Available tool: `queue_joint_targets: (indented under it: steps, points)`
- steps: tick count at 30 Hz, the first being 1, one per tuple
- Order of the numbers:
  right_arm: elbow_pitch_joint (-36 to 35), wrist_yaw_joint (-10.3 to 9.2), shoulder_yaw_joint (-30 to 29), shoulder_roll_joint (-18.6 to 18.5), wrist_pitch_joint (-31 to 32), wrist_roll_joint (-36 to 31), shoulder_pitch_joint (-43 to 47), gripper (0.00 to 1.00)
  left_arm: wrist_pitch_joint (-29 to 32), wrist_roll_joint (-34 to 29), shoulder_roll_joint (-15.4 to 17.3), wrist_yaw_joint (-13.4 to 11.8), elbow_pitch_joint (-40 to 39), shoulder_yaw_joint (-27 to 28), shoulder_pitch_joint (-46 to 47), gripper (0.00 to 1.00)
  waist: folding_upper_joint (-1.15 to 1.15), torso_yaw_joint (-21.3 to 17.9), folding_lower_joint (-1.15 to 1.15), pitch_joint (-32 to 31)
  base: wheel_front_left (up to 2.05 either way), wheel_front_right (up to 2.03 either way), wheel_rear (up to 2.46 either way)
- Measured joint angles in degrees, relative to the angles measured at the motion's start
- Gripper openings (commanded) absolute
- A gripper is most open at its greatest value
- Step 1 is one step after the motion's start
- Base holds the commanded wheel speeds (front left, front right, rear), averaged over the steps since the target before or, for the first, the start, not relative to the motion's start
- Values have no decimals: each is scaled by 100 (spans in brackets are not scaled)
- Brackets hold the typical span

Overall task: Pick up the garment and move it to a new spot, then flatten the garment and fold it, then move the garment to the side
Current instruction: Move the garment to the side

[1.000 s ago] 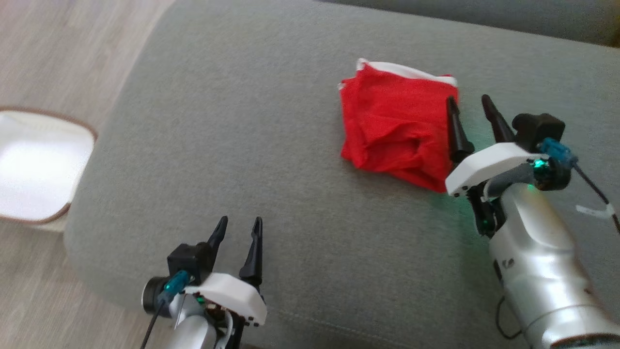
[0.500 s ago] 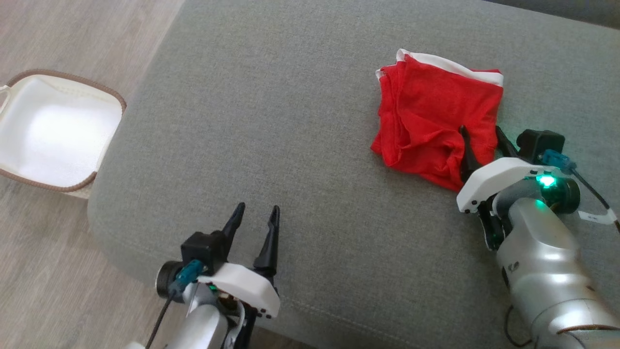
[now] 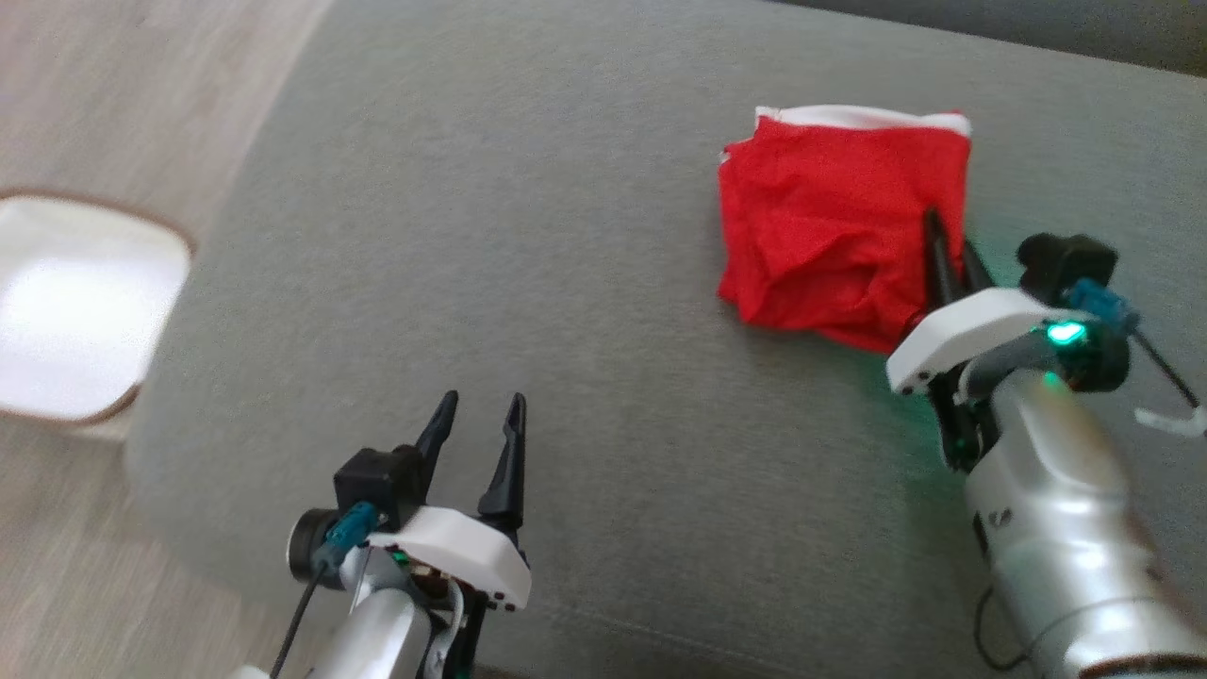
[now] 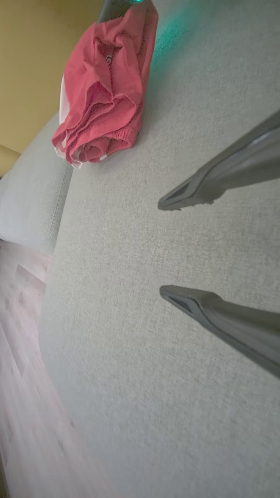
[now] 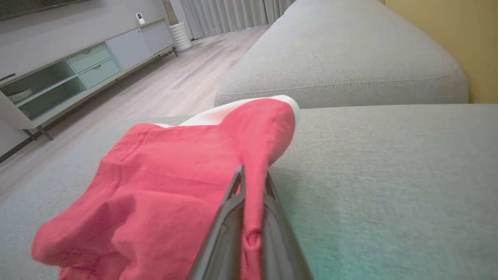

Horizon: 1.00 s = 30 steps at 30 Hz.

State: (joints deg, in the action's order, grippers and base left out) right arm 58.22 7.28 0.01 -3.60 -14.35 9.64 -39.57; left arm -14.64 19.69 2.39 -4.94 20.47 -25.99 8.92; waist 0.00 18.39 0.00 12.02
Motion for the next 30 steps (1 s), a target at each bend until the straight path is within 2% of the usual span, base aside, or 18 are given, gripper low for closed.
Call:
queue_joint_targets:
  steps: [7, 22, 30]
  points:
    - [-589, 0, 730, 8, 0, 350, 567, 0, 0, -140, 5, 67, -2, 148, -4, 100, 0, -862, 0, -222, 0, 0, 0]
    - [-1352, 0, 1668, 12, -1, 894, 880, 0, 0, -408, 5, 196, -1, 475, 455, 100, 0, -3554, 0, -254, 0, 0, 0]
    - [-1486, 0, 2057, 12, 0, 985, 966, 0, 0, -567, 4, 297, 29, 577, 466, 100, 0, -4473, 0, -82, 0, 0, 0]
